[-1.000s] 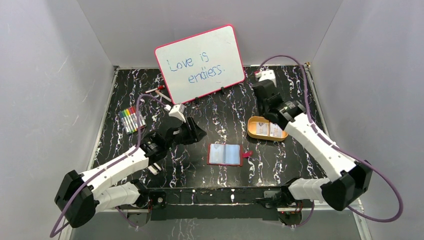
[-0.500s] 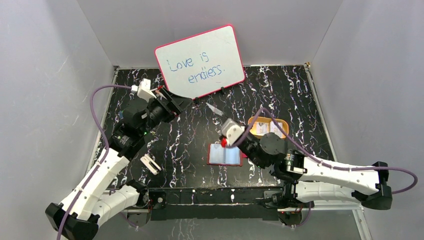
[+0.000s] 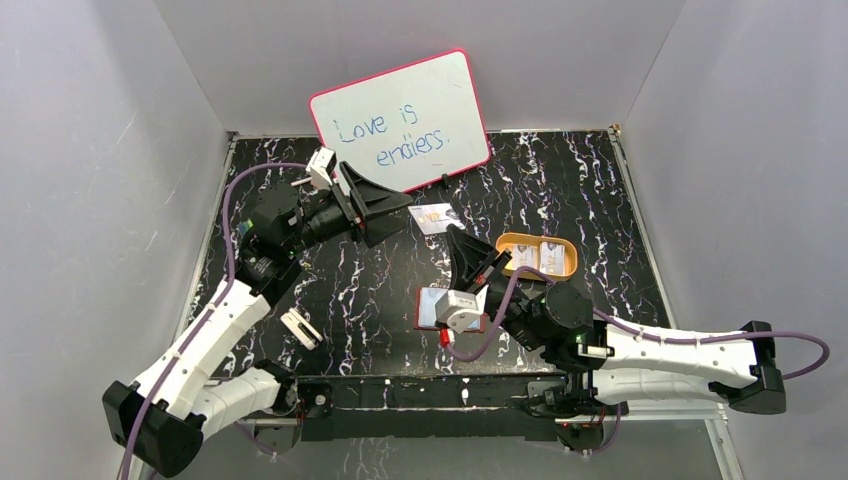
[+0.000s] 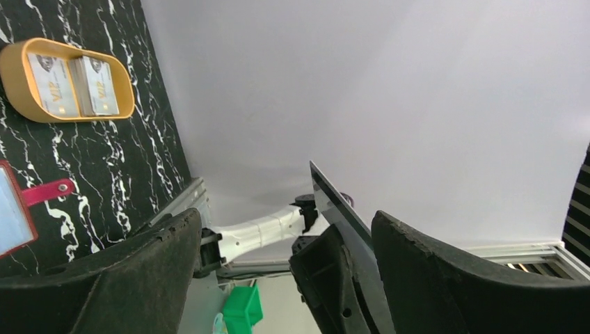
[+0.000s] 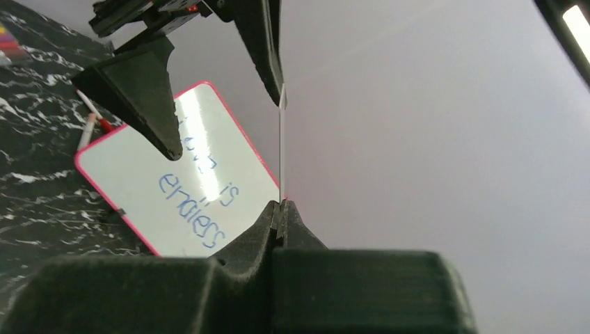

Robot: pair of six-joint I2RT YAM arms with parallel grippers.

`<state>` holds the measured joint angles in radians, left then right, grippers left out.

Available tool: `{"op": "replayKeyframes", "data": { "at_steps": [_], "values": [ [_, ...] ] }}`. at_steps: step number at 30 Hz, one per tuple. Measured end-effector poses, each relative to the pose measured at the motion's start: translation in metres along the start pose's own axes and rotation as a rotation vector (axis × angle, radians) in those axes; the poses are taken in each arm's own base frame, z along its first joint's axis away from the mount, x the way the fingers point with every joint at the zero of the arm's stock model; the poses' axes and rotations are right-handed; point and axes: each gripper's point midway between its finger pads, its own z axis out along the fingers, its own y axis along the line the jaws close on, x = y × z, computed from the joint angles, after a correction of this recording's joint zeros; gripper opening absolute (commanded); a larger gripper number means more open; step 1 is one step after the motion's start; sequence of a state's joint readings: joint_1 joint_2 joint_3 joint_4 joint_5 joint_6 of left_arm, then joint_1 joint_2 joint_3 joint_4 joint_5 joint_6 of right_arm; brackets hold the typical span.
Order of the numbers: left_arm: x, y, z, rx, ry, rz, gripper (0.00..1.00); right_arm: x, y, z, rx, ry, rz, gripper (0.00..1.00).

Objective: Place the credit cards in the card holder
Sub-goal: Pick up the credit card from the storage box.

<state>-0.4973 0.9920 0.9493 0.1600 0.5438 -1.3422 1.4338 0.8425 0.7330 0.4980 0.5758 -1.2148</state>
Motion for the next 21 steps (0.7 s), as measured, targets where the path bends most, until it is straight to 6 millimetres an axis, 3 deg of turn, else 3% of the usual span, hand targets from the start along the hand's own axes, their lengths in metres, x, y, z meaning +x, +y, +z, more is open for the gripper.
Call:
{"op": "replayKeyframes", "data": {
  "at_steps": [10,16,21],
  "values": [
    [0.012,-0.011,0.002,0.067,0.116,-0.032,0.84,-0.003,0.008,0.0,-0.066,-0.038,-0.25,0.0],
    [0.013,-0.02,0.0,0.111,0.139,-0.027,0.62,-0.001,0.016,-0.001,-0.107,-0.039,-0.301,0.0],
    [0.017,-0.012,0.005,0.099,0.194,-0.048,0.48,-0.002,0.018,0.0,-0.116,-0.046,-0.313,0.0]
  ]
}}
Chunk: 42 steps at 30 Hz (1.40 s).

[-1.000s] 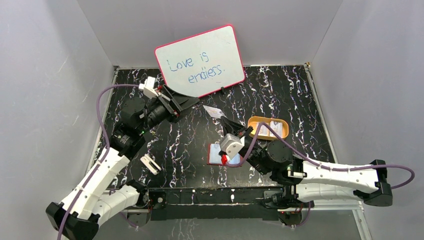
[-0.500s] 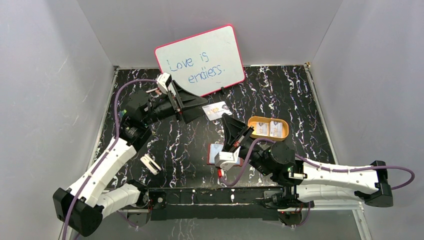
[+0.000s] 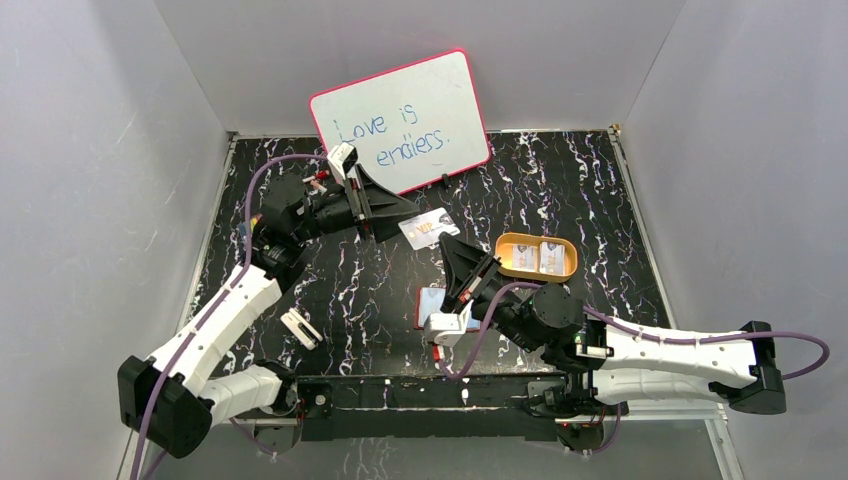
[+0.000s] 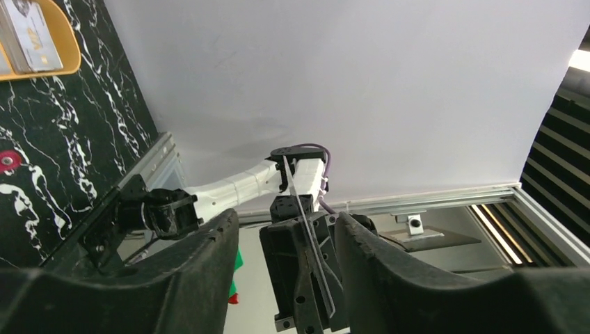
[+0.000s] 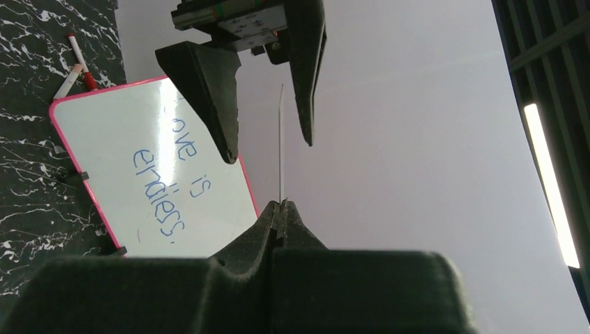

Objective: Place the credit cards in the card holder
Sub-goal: Pick up the credit card from the storage box.

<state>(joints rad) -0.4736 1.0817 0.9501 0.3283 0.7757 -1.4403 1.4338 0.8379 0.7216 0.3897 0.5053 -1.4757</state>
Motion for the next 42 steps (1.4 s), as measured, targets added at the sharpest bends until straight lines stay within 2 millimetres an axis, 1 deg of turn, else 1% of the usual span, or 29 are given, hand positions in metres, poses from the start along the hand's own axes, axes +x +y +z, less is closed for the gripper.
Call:
{"op": "replayKeyframes", "data": {
  "at_steps": [6,11,13,16,18,19,20,21,23,26,27,28,30,31,33,34,36,37,39,42],
  "values": [
    [0.003,0.013,0.007,-0.017,0.061,-0.037,0.33,-0.002,0.008,0.002,-0.031,-0.008,-0.029,0.0],
    [0.008,0.009,0.006,0.001,0.093,-0.026,0.25,-0.002,0.02,0.005,-0.073,-0.006,-0.054,0.0],
    [0.009,0.007,0.005,0.01,0.104,-0.026,0.23,-0.003,0.023,0.006,-0.084,-0.006,-0.061,0.0],
    [0.012,0.004,0.004,0.02,0.119,-0.025,0.21,-0.003,0.022,0.007,-0.083,-0.008,-0.064,0.0],
    [0.013,0.004,0.004,0.022,0.125,-0.027,0.21,-0.004,0.02,0.007,-0.081,-0.009,-0.065,0.0],
    [0.014,0.004,0.005,0.023,0.129,-0.027,0.23,-0.004,0.019,0.007,-0.081,-0.009,-0.065,0.0],
    [0.016,0.003,0.005,0.024,0.135,-0.026,0.29,-0.004,0.018,0.008,-0.081,-0.009,-0.066,0.0],
    [0.018,0.003,0.005,0.025,0.143,-0.026,0.31,-0.005,0.018,0.008,-0.083,-0.009,-0.069,0.0],
    [0.021,0.004,0.006,0.022,0.154,-0.024,0.3,-0.005,0.019,0.009,-0.089,-0.009,-0.073,0.0],
    [0.024,0.006,0.006,0.014,0.164,-0.027,0.15,-0.005,0.023,0.01,-0.103,-0.007,-0.083,0.0],
    [0.024,0.007,0.006,0.013,0.165,-0.028,0.09,-0.005,0.024,0.011,-0.106,-0.008,-0.088,0.0],
    [0.025,0.007,0.006,0.011,0.167,-0.027,0.0,-0.006,0.023,0.011,-0.104,-0.009,-0.091,0.0],
    [0.025,0.008,0.006,0.008,0.169,-0.035,0.0,-0.006,0.019,0.011,-0.095,-0.011,-0.09,0.0],
    [0.025,0.007,0.006,0.009,0.169,-0.037,0.0,-0.007,0.018,0.012,-0.093,-0.012,-0.09,0.06],
    [0.025,0.007,0.006,0.011,0.169,-0.035,0.0,-0.007,0.018,0.012,-0.094,-0.012,-0.089,0.47],
    [0.025,0.007,0.006,0.011,0.169,-0.036,0.0,-0.006,0.018,0.011,-0.095,-0.011,-0.085,0.63],
    [0.024,0.005,0.006,0.017,0.159,-0.028,0.0,-0.006,0.022,0.011,-0.109,-0.009,-0.07,0.91],
    [0.022,0.004,0.006,0.023,0.149,-0.02,0.0,-0.006,0.026,0.011,-0.117,-0.007,-0.054,0.98],
    [0.018,0.002,0.005,0.033,0.117,-0.004,0.0,-0.009,0.036,0.012,-0.146,-0.005,0.014,0.99],
    [0.0,0.004,0.001,0.036,0.015,0.03,0.0,-0.016,0.055,0.016,-0.207,0.016,0.221,0.99]
  ]
}}
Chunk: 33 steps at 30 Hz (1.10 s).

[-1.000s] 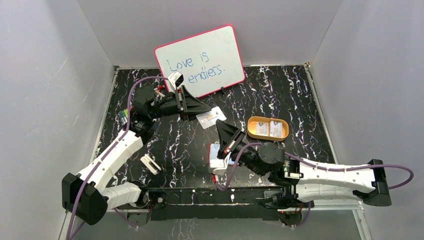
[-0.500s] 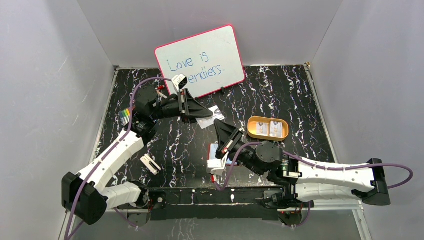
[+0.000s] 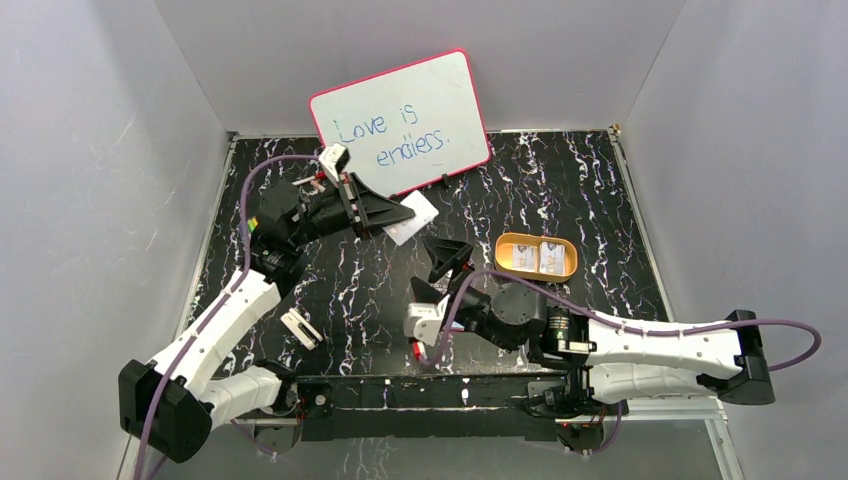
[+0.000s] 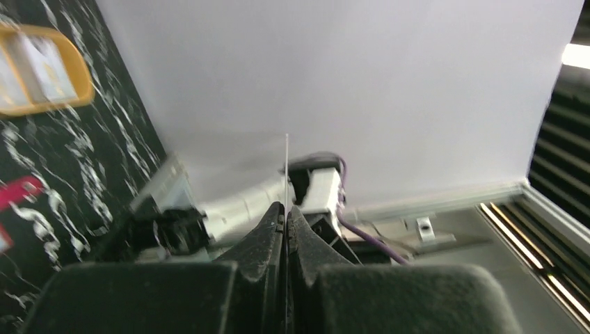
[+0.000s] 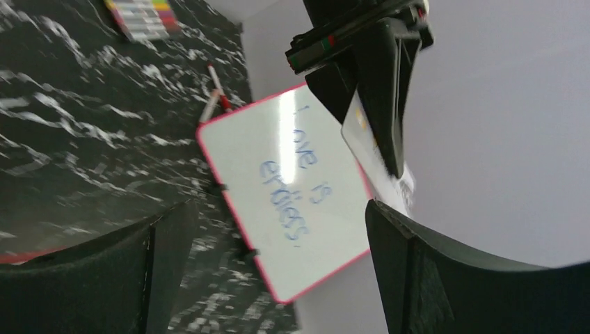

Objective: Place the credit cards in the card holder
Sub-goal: Pick up the credit card from the storage box.

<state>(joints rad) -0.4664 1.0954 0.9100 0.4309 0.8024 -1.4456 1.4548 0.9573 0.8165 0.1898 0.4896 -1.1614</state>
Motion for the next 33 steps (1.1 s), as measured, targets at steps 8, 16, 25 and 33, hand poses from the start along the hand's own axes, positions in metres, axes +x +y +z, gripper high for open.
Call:
{"op": "replayKeyframes", "data": {
  "at_steps": [8,16,25,33],
  "values": [
    [-0.044,0.037,-0.049,-0.038,-0.467,0.201,0.0,0.042,0.002,0.012,0.077,0.07,0.916,0.95],
    [-0.049,0.073,-0.069,-0.032,-0.614,0.261,0.0,0.063,-0.021,0.037,0.07,-0.089,1.746,0.78],
    [-0.05,0.057,-0.077,0.043,-0.672,0.302,0.0,0.038,0.009,0.064,-0.212,-0.171,2.144,0.61],
    [-0.05,0.056,-0.078,0.055,-0.68,0.306,0.0,0.026,0.011,0.075,-0.332,-0.253,2.268,0.54]
  ]
}}
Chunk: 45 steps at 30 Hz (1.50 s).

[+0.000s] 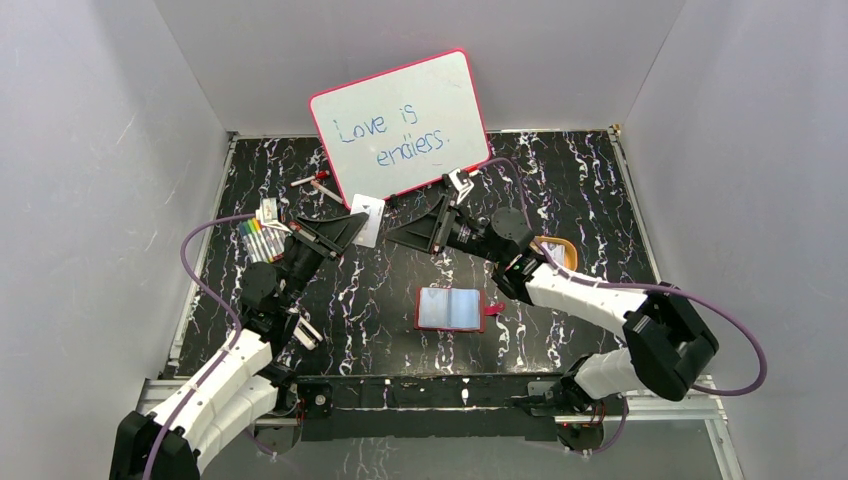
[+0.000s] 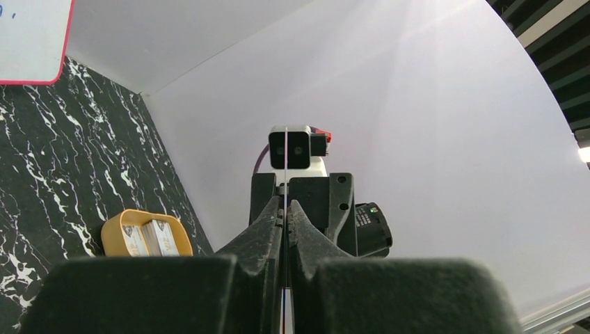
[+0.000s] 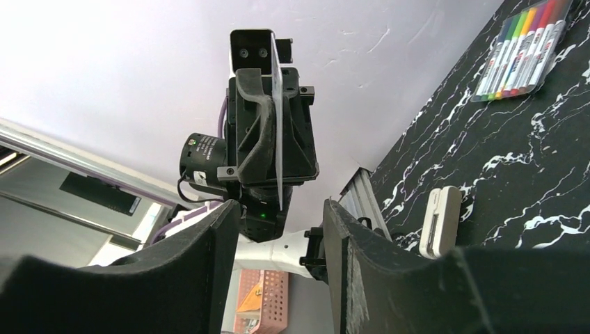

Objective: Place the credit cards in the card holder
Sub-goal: Pick up the credit card from the storage box, then insert the credit card into the card holder.

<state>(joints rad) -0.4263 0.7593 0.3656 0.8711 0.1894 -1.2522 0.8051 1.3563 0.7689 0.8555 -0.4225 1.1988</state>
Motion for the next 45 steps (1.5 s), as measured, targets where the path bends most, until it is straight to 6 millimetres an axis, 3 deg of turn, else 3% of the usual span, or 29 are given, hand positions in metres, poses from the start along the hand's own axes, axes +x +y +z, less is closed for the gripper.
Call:
{"op": "replayKeyframes", "data": {
  "at_steps": [14,17,23,26,27,29,32,36,39,41,43,45],
  "values": [
    [0.003,-0.001,0.001,0.004,0.009,-0.013,0.0,0.005,-0.003,0.018,-0.023,0.041,0.026,0.49],
    [0.004,0.001,0.002,-0.001,0.012,-0.021,0.0,0.007,-0.003,0.022,-0.028,0.047,0.023,0.36],
    [0.005,0.001,0.002,-0.002,0.016,-0.022,0.0,0.007,-0.001,0.025,-0.036,0.049,0.004,0.0],
    [0.006,0.003,0.002,-0.004,0.021,-0.019,0.48,0.007,-0.001,0.025,-0.035,0.048,-0.004,0.0],
    [0.007,0.004,0.002,-0.009,0.023,-0.015,0.58,0.006,-0.003,0.024,-0.029,0.049,-0.008,0.0],
    [0.009,0.011,0.0,-0.046,0.031,-0.007,0.69,0.006,-0.007,0.021,0.003,0.056,-0.025,0.0],
    [0.006,0.025,-0.005,-0.149,0.029,0.052,0.72,-0.002,-0.014,0.003,0.105,0.055,-0.078,0.0],
    [-0.014,0.015,-0.007,-0.235,-0.008,0.202,0.75,-0.032,-0.02,-0.041,0.3,0.031,-0.186,0.0],
    [-0.019,0.012,-0.006,-0.277,0.02,0.292,0.65,-0.046,-0.039,-0.075,0.44,0.049,-0.234,0.0],
    [-0.006,0.027,-0.002,-0.312,0.102,0.306,0.55,-0.04,-0.064,-0.098,0.541,0.102,-0.218,0.0],
    [0.018,0.055,0.0,-0.373,0.218,0.281,0.52,-0.02,-0.09,-0.118,0.611,0.178,-0.178,0.0],
    [0.057,0.092,-0.004,-0.459,0.372,0.237,0.52,0.009,-0.117,-0.141,0.676,0.26,-0.106,0.0]
  ]
}}
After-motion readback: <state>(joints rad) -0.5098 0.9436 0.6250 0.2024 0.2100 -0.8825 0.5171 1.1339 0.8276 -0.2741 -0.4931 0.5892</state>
